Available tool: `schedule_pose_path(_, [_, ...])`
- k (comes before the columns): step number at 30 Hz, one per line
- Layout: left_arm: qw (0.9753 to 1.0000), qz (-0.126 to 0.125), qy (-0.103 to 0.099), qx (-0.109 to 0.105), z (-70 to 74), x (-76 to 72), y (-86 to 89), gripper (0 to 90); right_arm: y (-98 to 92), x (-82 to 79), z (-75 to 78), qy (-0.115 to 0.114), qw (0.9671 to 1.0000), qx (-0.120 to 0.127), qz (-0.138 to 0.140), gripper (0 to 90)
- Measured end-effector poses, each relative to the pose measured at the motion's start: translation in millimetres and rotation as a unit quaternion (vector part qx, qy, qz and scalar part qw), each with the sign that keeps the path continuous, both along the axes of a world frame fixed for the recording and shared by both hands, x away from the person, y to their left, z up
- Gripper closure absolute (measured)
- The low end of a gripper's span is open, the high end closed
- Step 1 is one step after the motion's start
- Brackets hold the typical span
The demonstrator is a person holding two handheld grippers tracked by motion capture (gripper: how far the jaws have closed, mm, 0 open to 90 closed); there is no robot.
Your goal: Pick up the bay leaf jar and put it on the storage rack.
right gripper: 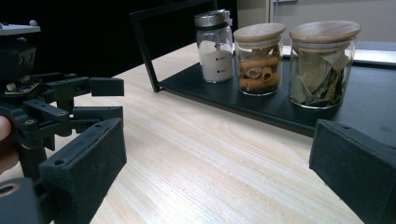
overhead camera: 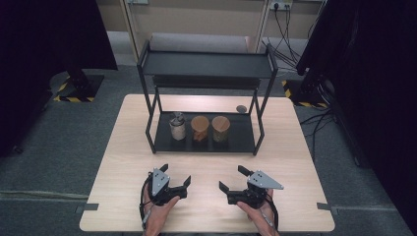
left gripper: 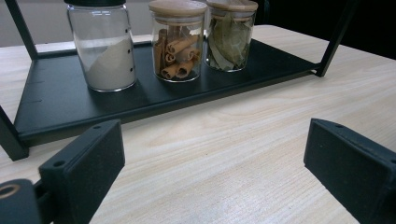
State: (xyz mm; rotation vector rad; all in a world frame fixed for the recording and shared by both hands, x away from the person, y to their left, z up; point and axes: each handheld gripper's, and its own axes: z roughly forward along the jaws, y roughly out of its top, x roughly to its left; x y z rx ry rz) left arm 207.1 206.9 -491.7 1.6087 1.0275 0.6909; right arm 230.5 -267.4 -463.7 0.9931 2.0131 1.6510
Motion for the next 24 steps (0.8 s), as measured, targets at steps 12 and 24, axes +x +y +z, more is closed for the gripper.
schedule_pose_path(12, [1.0000, 0.000, 0.000, 0.000, 0.0, 0.0, 0.0, 4.7, -5.3, -2.0, -1.4, 0.001, 1.0000, 0.000, -0.007, 4.2])
schedule_pose_path(24, [1.0000, 0.000, 0.000, 0.000, 0.0, -0.1, 0.0, 4.7, -9.4, -4.1, -2.8, 0.003, 0.9999, 0.000, -0.013, 4.2])
